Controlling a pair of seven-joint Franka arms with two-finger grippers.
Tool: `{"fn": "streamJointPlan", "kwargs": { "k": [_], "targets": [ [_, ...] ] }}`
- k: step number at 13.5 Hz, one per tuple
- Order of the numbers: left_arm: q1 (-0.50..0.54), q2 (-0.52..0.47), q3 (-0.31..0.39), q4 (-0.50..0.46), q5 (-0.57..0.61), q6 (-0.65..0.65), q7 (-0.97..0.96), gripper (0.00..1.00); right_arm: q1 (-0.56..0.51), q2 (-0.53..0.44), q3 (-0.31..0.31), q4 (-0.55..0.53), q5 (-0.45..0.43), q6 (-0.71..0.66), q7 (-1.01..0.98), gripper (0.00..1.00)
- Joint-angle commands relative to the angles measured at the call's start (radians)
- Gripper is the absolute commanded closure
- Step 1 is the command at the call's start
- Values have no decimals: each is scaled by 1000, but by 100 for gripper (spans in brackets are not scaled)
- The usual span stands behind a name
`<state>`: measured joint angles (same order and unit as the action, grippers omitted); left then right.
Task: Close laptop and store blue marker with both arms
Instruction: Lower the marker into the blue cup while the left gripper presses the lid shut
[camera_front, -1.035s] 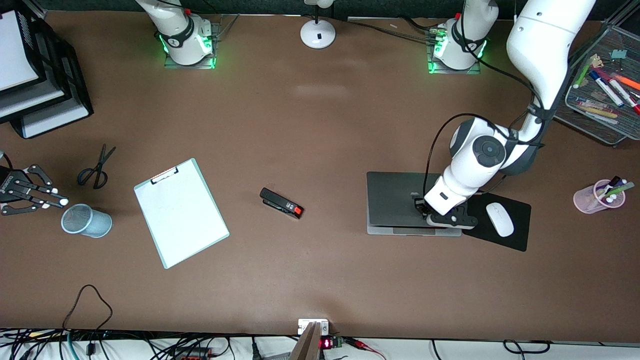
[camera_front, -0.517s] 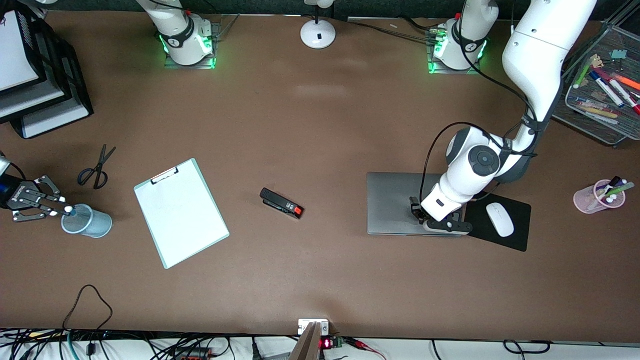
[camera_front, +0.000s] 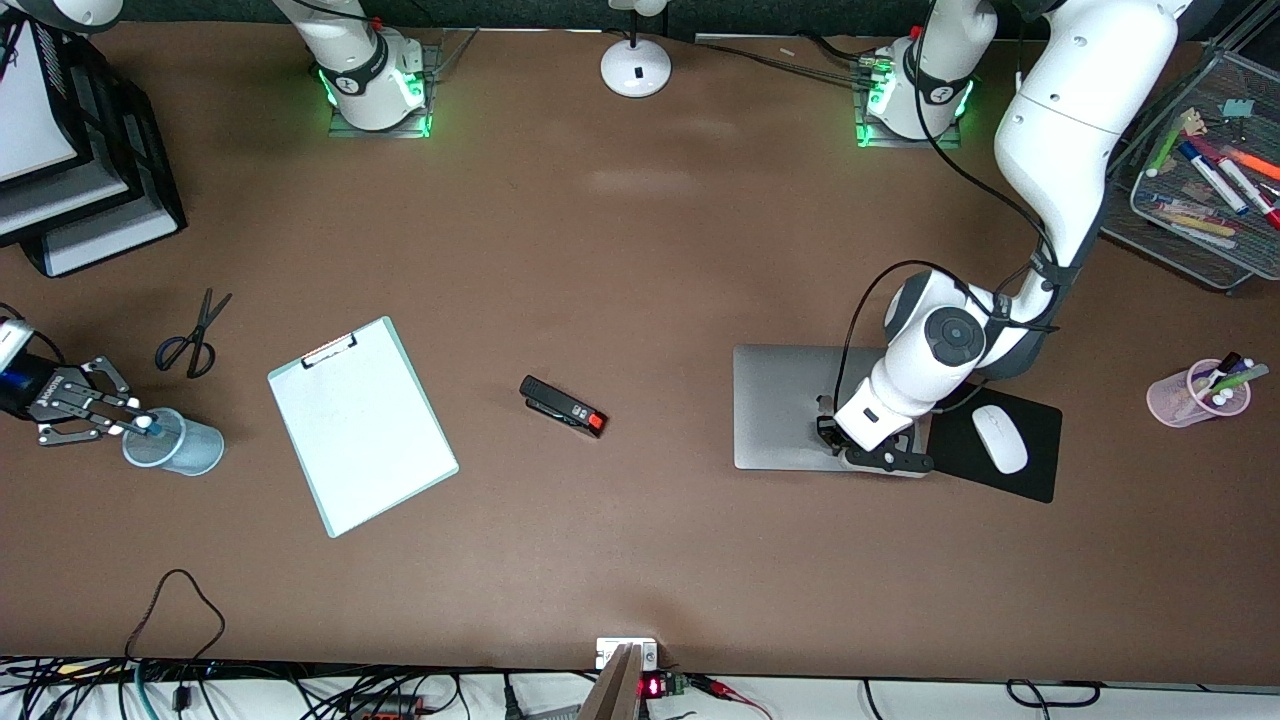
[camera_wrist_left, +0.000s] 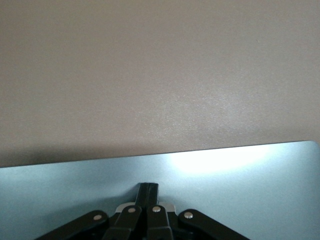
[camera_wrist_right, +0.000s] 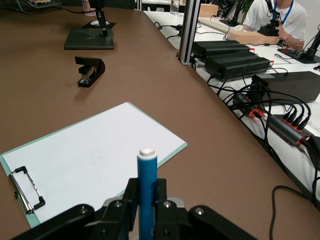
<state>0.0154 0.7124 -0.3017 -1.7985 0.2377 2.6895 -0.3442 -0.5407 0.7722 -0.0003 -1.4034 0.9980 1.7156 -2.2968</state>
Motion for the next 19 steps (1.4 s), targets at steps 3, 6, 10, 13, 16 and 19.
{"fn": "streamJointPlan", "kwargs": {
  "k": [3,6,10,13,16,19],
  "targets": [
    [-8,15,9,28,28,1,-3,100,-30,42,14,35,28,-22,-24,87],
    [-5,10,6,28,28,0,-4,100,-30,39,14,35,28,-25,-6,0],
    [-3,-54,1,21,29,-75,-3,100,-22,29,16,35,28,-25,3,0],
    [-3,-135,-7,22,29,-230,2,100,2,7,17,35,5,-22,136,0],
    [3,-209,-28,27,29,-405,5,100,60,-40,10,38,-60,-10,290,0],
    [8,-309,-66,36,25,-586,5,100,116,-118,13,47,-178,4,503,0]
  ]
}}
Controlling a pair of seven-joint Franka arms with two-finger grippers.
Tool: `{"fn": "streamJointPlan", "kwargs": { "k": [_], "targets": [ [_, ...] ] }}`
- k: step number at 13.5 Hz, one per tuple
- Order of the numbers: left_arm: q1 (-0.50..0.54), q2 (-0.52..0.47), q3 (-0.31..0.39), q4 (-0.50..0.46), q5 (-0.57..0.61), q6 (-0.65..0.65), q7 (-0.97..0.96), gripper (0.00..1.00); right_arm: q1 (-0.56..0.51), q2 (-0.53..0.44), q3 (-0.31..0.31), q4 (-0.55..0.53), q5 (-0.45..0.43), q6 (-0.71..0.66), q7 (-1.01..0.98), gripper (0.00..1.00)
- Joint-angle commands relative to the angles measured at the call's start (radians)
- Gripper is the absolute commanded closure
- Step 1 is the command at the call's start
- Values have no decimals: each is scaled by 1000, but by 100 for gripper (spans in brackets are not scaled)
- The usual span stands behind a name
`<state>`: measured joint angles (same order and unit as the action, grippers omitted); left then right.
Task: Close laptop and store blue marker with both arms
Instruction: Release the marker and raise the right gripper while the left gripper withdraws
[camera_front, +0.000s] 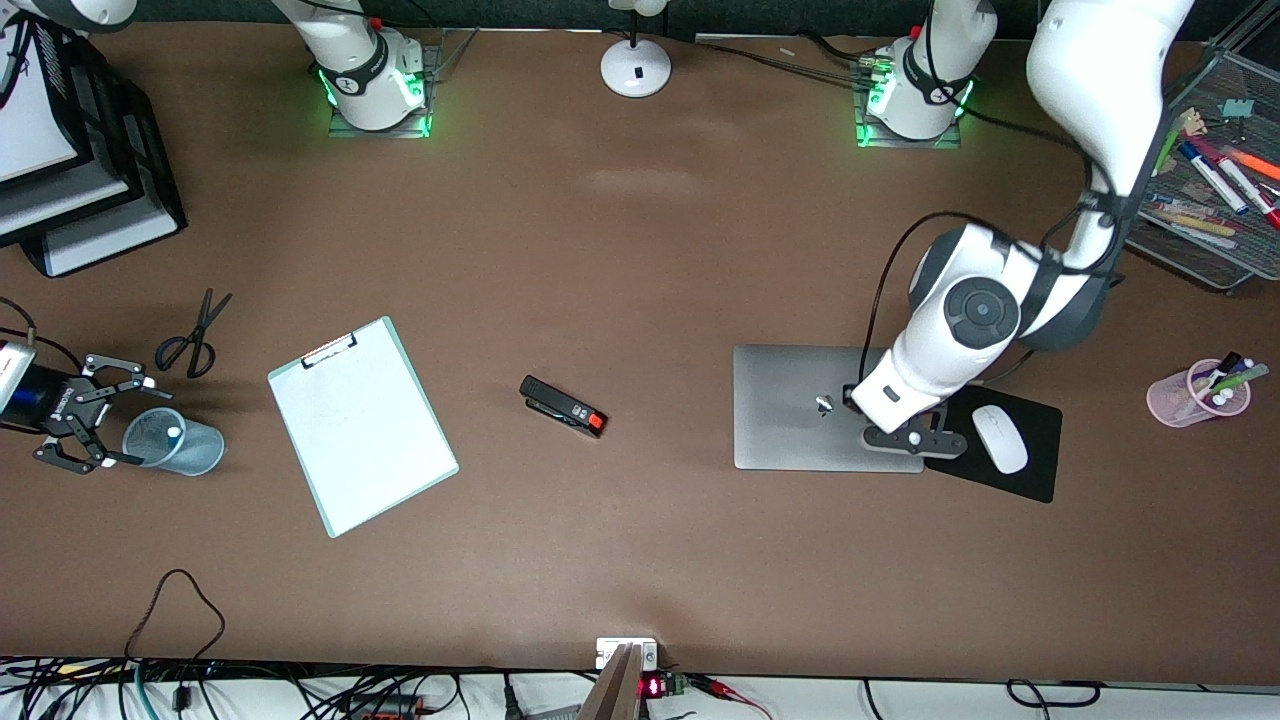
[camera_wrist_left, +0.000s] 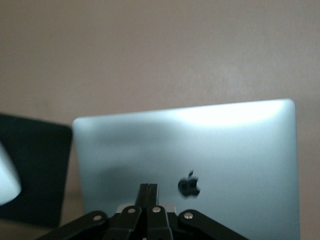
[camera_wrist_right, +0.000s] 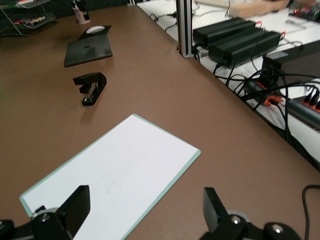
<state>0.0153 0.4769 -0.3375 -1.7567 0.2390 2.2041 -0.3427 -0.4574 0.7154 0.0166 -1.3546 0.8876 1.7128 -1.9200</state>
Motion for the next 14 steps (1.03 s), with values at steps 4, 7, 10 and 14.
{"fn": "streamJointPlan", "kwargs": {
  "k": [4,7,10,14],
  "targets": [
    [11,-152,-70,54,-6,-343,7,83,100,-141,0,31,-211,4,358,0],
    [14,-161,-95,135,-42,-480,8,0,179,-229,-3,31,-339,5,565,0],
    [15,-172,-94,227,-89,-602,40,0,255,-310,2,28,-465,-4,793,0],
    [86,-176,-95,345,-151,-763,154,0,344,-379,2,22,-593,-34,1053,0]
  ]
}}
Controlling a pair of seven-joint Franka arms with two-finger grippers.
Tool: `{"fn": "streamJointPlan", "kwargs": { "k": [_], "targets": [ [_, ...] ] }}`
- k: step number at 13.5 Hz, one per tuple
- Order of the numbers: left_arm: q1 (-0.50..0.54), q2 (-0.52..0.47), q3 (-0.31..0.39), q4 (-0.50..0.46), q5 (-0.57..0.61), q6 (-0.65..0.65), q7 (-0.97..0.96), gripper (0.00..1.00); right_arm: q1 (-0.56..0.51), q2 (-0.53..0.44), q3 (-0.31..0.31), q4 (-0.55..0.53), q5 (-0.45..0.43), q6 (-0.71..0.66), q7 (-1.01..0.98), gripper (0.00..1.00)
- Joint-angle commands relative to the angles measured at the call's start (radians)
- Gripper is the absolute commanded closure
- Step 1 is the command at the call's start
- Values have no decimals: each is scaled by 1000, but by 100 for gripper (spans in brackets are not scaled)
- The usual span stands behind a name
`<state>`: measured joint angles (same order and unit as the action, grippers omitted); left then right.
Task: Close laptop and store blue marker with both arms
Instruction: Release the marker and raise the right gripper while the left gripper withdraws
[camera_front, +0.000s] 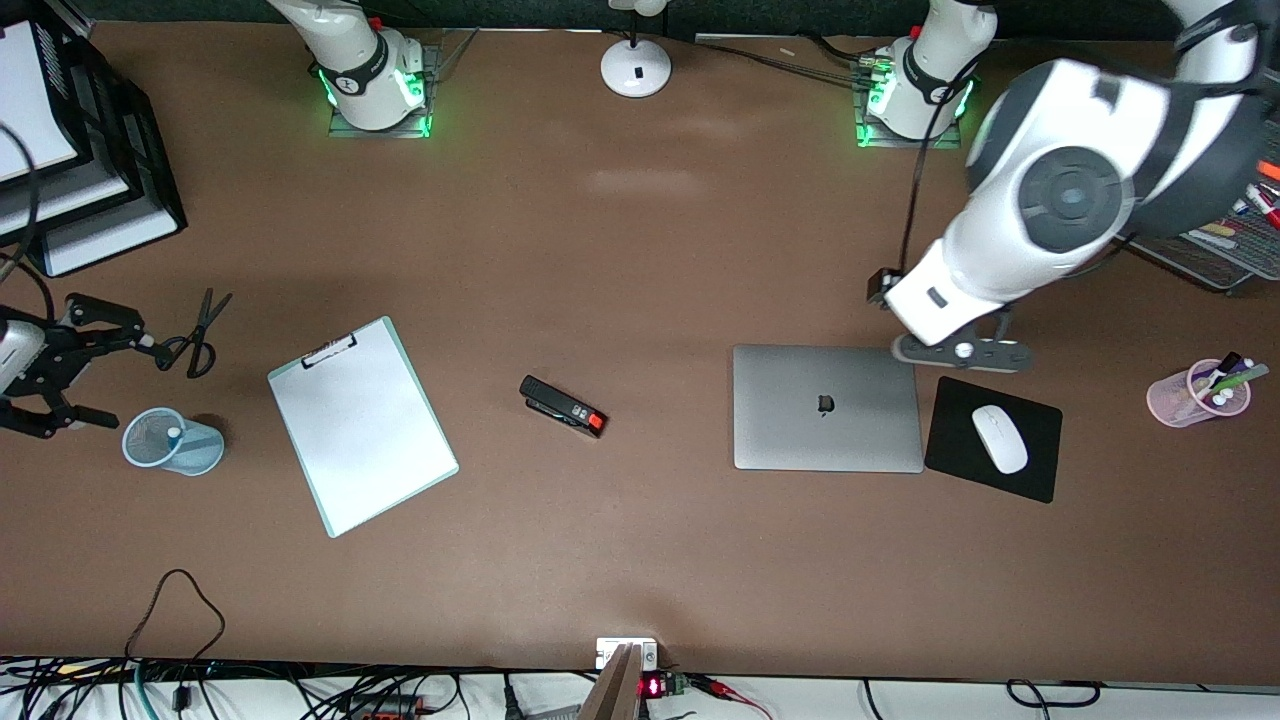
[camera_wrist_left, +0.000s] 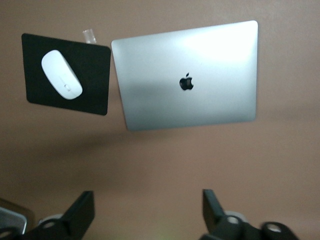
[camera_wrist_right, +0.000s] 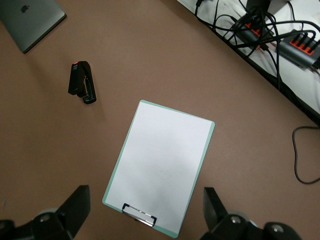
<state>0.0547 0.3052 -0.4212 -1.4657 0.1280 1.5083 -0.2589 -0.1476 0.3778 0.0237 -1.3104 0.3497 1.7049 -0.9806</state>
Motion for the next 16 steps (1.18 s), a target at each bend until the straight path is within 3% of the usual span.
{"fn": "streamJointPlan", "kwargs": {
  "k": [1,3,6,10,12,16],
  "targets": [
    [65,-15,-8,74,-53,-97,99,0,55,-59,-5,-23,-83,-60,202,0],
    [90,-73,13,62,-83,-102,173,0,98,-100,-4,-23,-148,-99,380,0],
    [53,-171,125,-19,-97,-100,265,0,140,-131,-4,-23,-178,-168,604,0],
    [-73,-283,332,-169,-99,-13,380,0,192,-175,-2,-36,-225,-246,859,0],
    [-75,-343,351,-257,-99,42,399,0,214,-224,-2,-93,-264,-255,945,0],
    [-91,-371,360,-268,-99,49,386,0,220,-315,-2,-200,-325,-245,999,0]
  ]
}}
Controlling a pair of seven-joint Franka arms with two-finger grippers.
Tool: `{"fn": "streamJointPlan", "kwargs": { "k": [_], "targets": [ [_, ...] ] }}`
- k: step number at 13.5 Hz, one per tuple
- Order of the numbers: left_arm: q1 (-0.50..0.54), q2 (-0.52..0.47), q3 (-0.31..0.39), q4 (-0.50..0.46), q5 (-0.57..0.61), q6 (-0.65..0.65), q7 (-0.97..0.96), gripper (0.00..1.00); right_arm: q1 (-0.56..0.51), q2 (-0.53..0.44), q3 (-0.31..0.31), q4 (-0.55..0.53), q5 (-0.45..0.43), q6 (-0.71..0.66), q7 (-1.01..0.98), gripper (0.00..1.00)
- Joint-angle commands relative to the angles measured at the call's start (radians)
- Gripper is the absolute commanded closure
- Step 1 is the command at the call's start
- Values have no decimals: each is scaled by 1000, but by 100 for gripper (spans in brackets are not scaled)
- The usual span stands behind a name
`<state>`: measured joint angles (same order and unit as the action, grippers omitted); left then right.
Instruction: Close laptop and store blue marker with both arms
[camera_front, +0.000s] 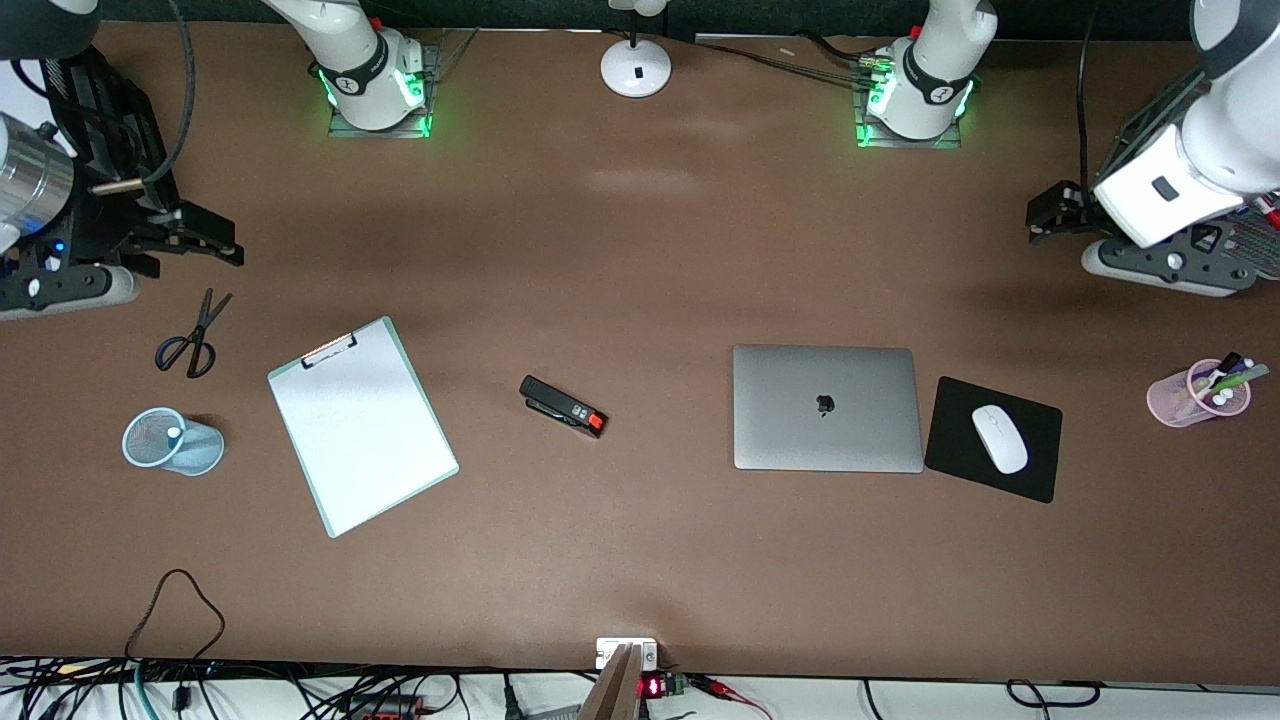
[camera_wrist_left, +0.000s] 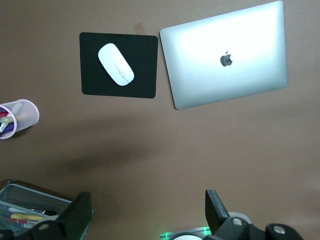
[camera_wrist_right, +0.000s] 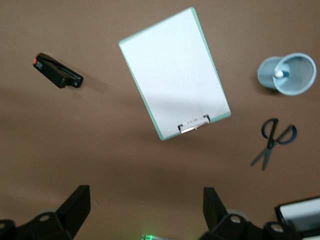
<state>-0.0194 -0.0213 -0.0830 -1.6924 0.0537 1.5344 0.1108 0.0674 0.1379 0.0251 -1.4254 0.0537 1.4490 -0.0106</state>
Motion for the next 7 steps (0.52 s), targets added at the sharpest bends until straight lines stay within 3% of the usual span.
{"fn": "streamJointPlan", "kwargs": {
  "k": [1,3,6,7],
  "targets": [
    [-17,-48,23,-40,-25,23,17,0,5,-89,-2,-105,-34,14,62,0],
    [-17,-48,26,-33,-25,23,15,0,3,-144,-4,-186,-35,65,73,0],
    [-22,-48,26,-29,-25,23,12,0,2,-299,-4,-415,-35,227,77,0],
    [-22,-48,29,-27,-25,23,12,0,-1,-307,-4,-424,-35,231,92,0]
  ]
}}
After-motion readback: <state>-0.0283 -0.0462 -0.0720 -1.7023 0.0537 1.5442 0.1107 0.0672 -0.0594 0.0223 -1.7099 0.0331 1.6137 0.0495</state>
